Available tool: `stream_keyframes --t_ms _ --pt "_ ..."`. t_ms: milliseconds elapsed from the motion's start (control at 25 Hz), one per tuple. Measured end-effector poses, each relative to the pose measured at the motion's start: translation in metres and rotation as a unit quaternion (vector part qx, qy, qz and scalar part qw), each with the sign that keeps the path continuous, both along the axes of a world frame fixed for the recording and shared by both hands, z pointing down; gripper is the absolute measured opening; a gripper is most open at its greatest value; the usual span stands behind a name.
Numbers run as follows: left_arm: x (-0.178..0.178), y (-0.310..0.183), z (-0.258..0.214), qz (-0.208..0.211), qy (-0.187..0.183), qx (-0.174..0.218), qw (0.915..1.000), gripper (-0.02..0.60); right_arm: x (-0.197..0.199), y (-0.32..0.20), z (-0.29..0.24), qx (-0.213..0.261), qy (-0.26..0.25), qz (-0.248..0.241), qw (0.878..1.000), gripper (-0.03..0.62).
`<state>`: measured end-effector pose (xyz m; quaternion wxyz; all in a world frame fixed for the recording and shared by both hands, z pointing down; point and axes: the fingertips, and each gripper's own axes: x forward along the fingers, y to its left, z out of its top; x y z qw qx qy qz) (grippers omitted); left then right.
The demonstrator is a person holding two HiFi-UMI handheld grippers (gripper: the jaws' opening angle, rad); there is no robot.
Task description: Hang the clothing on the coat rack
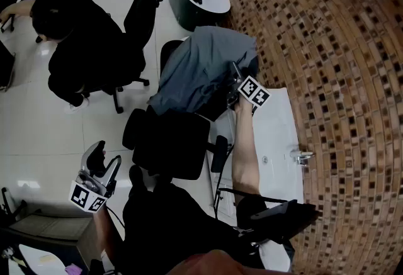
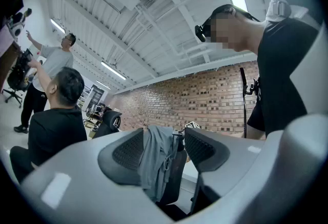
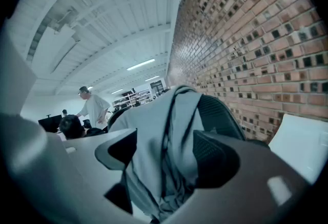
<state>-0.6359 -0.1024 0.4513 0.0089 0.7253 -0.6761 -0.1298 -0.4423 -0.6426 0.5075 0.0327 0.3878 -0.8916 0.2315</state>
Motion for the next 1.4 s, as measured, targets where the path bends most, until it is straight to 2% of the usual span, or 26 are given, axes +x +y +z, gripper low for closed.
stream_keyframes --t_ms 80,120,160,200,320,480,600,680,760,920,960,1040,1080,1120,1160,1240,1280,1320,1360,1400 --pt "0.028 -0.020 -0.002 0.025 0.010 -0.005 0.9996 0.258 0.033 -0.022 -0.002 -0.013 0.020 0.031 0.999 0.357" --pt "0.041 -0.030 -0.003 0.039 0.012 -0.008 0.9991 0.253 0.046 -0.028 -0.004 -0.013 0.030 0.040 0.999 0.328" --pt "0.051 -0.039 -0.004 0.052 0.012 -0.011 0.9985 0.253 0.053 -0.027 -0.006 -0.007 0.040 0.041 0.998 0.258" --pt "0.058 -0.048 -0.005 0.062 0.010 -0.015 0.9979 0.253 0.054 -0.023 -0.008 0.003 0.047 0.036 0.998 0.146" --pt "0.071 -0.073 -0.007 0.088 0.000 -0.027 0.9957 0.253 0.049 0.001 -0.018 0.042 0.052 0.007 0.998 0.046" --pt "0.085 -0.111 -0.006 0.131 -0.029 -0.053 0.9895 0.253 0.055 0.041 -0.019 0.102 0.097 -0.035 0.989 0.028" --pt "0.103 -0.157 -0.008 0.168 -0.045 -0.064 0.9827 0.253 0.055 0.057 -0.013 0.147 0.164 -0.074 0.973 0.028" --pt "0.123 -0.208 -0.012 0.207 -0.094 -0.083 0.9703 0.253 0.064 0.060 -0.010 0.164 0.180 -0.090 0.966 0.028" --pt "0.138 -0.272 -0.021 0.235 -0.166 -0.102 0.9523 0.255 0.075 0.056 -0.001 0.158 0.171 -0.094 0.968 0.029" --pt "0.143 -0.414 -0.047 0.229 -0.291 -0.132 0.9196 0.277 0.082 0.047 0.015 0.137 0.137 -0.094 0.977 0.035" --pt "0.146 -0.447 -0.047 0.227 -0.321 -0.145 0.9077 0.290 0.082 0.045 0.017 0.133 0.129 -0.096 0.978 0.035" --pt "0.156 -0.501 -0.037 0.229 -0.376 -0.186 0.8785 0.327 0.082 0.045 0.016 0.134 0.115 -0.104 0.979 0.031" --pt "0.163 -0.518 -0.031 0.235 -0.386 -0.207 0.8680 0.337 0.083 0.049 0.009 0.143 0.107 -0.108 0.978 0.028" --pt "0.172 -0.527 -0.028 0.250 -0.372 -0.221 0.8664 0.337 0.086 0.056 -0.003 0.160 0.099 -0.111 0.976 0.026" --pt "0.183 -0.529 -0.029 0.271 -0.337 -0.222 0.8738 0.337 0.090 0.068 -0.020 0.185 0.095 -0.115 0.972 0.025" --pt "0.203 -0.523 -0.039 0.302 -0.265 -0.200 0.8936 0.340 0.100 0.099 -0.057 0.247 0.106 -0.128 0.955 0.025" --pt "0.208 -0.523 -0.040 0.301 -0.267 -0.191 0.8953 0.369 0.105 0.113 -0.068 0.274 0.120 -0.136 0.945 0.025" --pt "0.209 -0.528 -0.037 0.292 -0.301 -0.189 0.8878 0.387 0.110 0.125 -0.071 0.290 0.136 -0.145 0.936 0.025" --pt "0.208 -0.538 -0.031 0.280 -0.351 -0.196 0.8719 0.429 0.114 0.132 -0.066 0.292 0.152 -0.151 0.932 0.025" --pt "0.207 -0.549 -0.025 0.271 -0.397 -0.206 0.8522 0.449 0.117 0.135 -0.055 0.283 0.166 -0.155 0.932 0.025"
